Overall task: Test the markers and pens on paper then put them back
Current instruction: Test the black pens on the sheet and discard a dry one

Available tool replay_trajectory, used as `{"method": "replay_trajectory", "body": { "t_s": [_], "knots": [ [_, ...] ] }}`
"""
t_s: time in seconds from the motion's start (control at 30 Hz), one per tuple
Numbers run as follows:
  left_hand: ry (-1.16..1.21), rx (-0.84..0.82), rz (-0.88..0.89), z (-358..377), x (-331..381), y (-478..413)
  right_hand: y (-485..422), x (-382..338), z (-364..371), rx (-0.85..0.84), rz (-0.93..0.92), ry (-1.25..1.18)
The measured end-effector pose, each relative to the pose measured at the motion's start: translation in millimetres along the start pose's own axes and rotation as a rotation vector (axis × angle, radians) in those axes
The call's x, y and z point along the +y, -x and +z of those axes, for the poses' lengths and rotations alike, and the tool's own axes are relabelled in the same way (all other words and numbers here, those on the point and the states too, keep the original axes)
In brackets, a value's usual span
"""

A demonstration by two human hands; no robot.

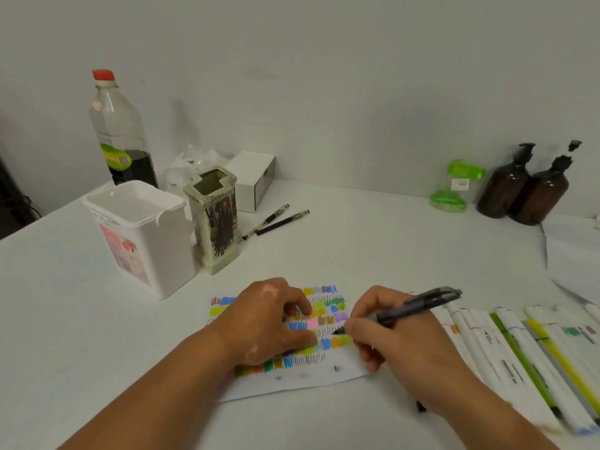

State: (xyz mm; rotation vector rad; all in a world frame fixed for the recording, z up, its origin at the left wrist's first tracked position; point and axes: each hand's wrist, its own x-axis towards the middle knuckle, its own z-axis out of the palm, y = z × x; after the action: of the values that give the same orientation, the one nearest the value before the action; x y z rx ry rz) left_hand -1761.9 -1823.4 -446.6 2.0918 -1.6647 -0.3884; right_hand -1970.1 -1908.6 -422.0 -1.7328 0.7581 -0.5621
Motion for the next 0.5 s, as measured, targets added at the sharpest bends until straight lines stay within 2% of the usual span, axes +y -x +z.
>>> {"method": "replay_trajectory", "body": {
  "t_s": [0.2, 0.5],
  "knots": [
    [-0.026, -0.029, 0.005, -1, -3, -1, 0, 9, 16, -0.065, 0.059, 0.061],
    [-0.008, -0.032, -0.001, -2, -3, -2, -1, 18, 20, -0.006, 0.066, 0.191]
  ]
}}
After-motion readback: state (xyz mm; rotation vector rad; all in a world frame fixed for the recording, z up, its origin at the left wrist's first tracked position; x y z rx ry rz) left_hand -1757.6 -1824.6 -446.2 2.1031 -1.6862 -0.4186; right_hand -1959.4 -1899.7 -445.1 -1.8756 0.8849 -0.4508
